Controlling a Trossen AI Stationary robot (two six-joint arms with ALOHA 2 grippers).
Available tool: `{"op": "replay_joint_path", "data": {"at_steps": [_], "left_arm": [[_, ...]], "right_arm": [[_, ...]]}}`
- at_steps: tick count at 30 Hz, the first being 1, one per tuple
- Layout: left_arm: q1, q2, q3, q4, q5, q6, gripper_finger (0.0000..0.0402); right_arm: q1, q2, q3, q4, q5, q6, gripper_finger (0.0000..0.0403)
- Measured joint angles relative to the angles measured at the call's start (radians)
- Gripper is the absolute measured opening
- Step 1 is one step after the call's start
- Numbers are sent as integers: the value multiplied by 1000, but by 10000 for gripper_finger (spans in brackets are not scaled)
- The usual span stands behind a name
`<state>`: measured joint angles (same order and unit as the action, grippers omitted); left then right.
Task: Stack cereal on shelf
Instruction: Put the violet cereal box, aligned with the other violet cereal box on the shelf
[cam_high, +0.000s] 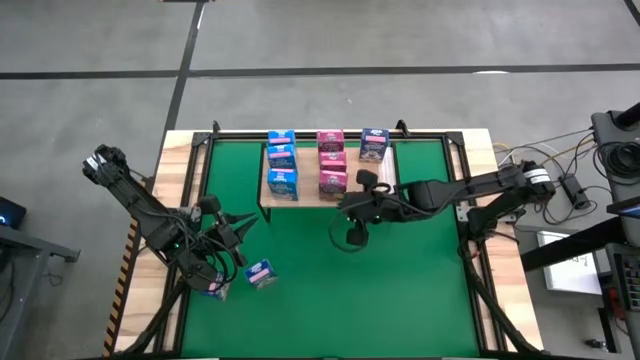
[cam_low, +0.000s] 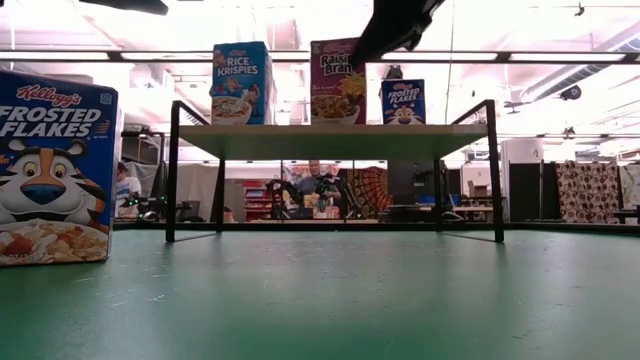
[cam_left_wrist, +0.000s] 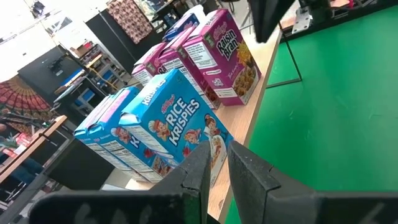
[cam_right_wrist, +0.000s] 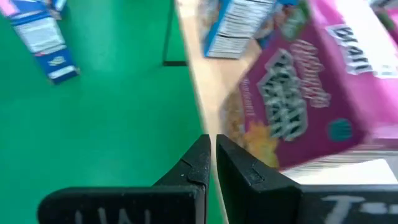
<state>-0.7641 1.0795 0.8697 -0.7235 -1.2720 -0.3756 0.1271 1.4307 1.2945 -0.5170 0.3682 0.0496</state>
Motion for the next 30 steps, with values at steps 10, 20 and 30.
{"op": "replay_joint_path", "data": {"at_steps": [10,20,30], "left_arm": [[0,0,0,0,0,0,39],[0,0,0,0,0,0,39],[0,0,0,0,0,0,39]], "right_arm": [[-64,3,-3,-9,0,-26,18],[-64,3,0,-74,-1,-24,18],[-62,-2,1,-141,-4,25,18]]}}
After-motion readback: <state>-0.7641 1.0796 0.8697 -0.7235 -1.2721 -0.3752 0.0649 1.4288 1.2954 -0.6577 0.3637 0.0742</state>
